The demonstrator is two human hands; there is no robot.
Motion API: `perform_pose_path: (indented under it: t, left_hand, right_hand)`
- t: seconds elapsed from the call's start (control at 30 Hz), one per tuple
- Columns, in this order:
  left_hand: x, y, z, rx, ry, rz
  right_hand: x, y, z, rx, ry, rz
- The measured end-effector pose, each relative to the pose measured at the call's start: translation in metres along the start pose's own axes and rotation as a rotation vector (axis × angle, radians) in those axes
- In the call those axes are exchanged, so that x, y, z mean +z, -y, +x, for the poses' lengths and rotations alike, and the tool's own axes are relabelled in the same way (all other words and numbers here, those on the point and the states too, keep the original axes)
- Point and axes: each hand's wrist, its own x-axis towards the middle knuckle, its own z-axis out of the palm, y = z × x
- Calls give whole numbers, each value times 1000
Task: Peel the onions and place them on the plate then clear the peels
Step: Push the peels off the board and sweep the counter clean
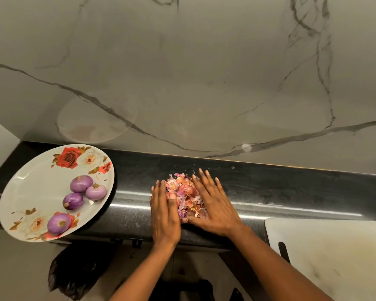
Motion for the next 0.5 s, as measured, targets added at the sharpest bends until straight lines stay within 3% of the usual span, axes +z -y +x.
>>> perform_pose_path:
  t: [0.13,0.2,0.37,0.5]
  left_hand:
    - [15,-8,11,22,-39,103]
    - [22,-14,14,38,-32,175]
    - [39,-19,22,76,-15,172]
    - [40,-18,25,67,1,-34]
  right_hand:
    - [10,-2,6,277,-194,289]
    - [20,3,13,360,-211,298]
    - [31,22,24,336,-209,336]
    - [39,33,29,295,-255,557]
